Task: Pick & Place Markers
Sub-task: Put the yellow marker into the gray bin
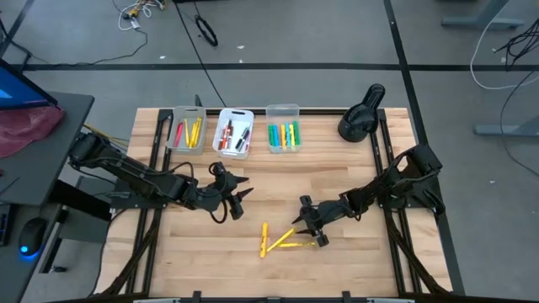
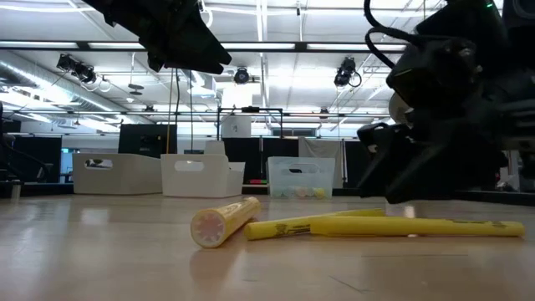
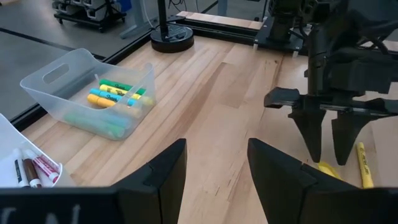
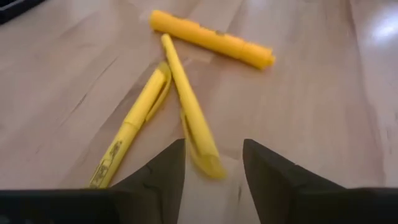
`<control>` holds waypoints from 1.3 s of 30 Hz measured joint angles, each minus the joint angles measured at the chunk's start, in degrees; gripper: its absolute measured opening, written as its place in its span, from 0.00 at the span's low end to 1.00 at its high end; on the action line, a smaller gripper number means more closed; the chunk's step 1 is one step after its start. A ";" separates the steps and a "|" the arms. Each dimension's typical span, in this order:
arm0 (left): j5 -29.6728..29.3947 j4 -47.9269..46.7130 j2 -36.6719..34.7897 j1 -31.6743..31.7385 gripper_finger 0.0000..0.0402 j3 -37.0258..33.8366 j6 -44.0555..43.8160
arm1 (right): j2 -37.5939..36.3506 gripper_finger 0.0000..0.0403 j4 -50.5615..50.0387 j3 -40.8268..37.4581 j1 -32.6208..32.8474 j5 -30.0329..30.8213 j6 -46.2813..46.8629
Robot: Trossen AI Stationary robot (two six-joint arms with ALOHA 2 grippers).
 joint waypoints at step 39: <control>0.01 -0.20 0.02 0.00 0.44 0.00 0.02 | 1.77 0.12 -9.72 1.79 -6.24 -8.88 -0.91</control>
